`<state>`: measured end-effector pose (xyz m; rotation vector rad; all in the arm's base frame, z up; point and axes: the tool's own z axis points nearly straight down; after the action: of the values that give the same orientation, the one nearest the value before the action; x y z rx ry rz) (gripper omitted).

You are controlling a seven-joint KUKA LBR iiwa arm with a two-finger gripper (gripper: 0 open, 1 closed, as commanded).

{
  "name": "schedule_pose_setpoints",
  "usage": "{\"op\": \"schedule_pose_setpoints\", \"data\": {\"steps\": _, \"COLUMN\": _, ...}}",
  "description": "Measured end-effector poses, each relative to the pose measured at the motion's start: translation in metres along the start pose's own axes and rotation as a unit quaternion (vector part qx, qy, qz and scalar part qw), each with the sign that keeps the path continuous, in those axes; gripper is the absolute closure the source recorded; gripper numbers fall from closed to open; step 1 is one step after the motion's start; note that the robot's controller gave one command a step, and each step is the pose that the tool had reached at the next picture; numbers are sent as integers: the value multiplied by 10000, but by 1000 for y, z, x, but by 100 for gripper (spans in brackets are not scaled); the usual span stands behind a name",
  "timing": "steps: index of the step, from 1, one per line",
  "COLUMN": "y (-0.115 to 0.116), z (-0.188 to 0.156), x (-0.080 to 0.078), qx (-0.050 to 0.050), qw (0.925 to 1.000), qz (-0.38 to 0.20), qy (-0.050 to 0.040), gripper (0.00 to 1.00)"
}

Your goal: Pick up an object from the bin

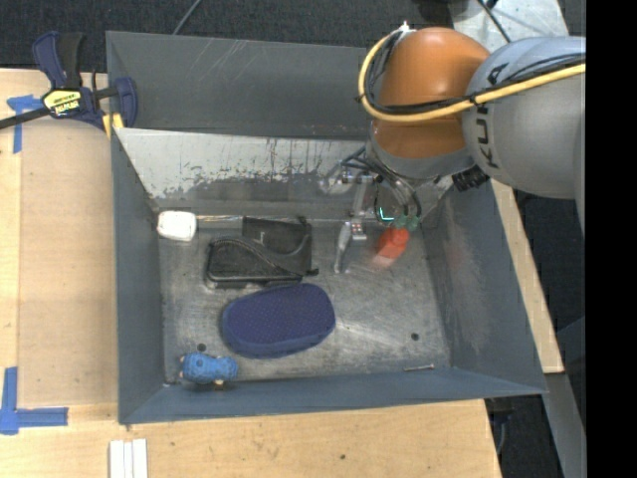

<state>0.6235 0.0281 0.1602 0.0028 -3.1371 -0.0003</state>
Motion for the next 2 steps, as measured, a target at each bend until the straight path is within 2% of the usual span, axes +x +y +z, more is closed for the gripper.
{"op": "schedule_pose_setpoints", "data": {"steps": 1, "y": 76, "z": 84, "x": 10, "qx": 27, "qw": 9954, "qz": -957, "qy": -74, "gripper": 0}}
{"op": "schedule_pose_setpoints", "data": {"steps": 2, "y": 76, "z": 58, "x": 37, "qx": 0, "qw": 9980, "qz": -633, "qy": -40, "gripper": 0}}
